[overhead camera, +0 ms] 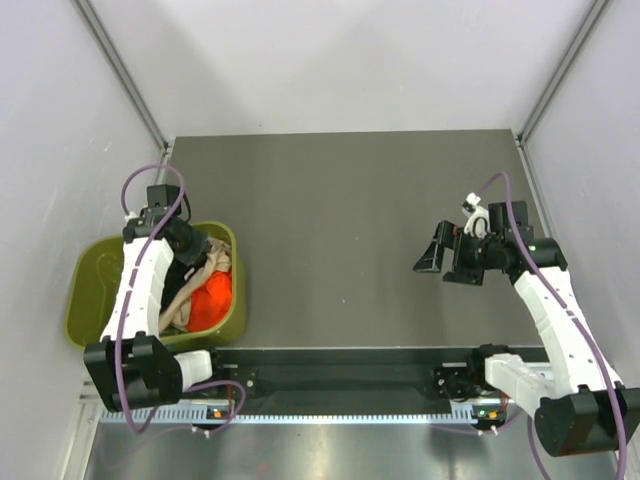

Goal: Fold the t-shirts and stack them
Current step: Grab the tshirt from the pile, then move the tshirt to the center of the board, then flatten the tshirt out

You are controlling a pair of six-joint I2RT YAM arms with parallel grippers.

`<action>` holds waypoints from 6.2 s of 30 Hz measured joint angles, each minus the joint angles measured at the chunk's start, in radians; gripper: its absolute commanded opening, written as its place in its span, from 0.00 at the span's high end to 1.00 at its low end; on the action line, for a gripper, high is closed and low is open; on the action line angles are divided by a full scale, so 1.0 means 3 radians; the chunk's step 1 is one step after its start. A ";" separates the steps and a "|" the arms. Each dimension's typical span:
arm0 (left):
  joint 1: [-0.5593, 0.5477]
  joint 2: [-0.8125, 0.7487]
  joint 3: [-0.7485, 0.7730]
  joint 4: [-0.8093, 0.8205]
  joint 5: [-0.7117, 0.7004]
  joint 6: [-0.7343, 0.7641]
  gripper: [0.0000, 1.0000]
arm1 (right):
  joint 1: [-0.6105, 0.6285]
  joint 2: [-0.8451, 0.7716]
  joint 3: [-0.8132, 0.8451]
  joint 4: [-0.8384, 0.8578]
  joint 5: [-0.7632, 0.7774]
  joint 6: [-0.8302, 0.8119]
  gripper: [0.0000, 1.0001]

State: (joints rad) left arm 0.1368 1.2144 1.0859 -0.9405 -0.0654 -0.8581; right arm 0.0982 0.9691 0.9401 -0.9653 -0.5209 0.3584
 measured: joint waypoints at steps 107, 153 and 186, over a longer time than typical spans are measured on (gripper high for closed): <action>-0.2673 0.1096 0.2195 0.0173 0.0235 0.0418 0.58 | 0.0814 0.0479 0.0462 0.0033 0.0772 0.0243 0.20; -0.2674 0.1474 0.0788 0.0043 0.0090 0.1217 0.59 | 0.0356 0.2159 0.0558 0.0281 0.2603 0.0539 0.48; -0.2656 0.0184 0.0322 0.0285 -0.0521 0.0821 0.74 | 0.1862 0.4167 0.3271 -0.0017 0.2445 0.0655 0.54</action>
State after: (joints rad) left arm -0.6601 1.2697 1.1824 -0.8551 -0.2218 -0.6117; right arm 0.6567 2.2192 1.9213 -0.9703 0.2127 0.5549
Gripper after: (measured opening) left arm 0.265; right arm 0.473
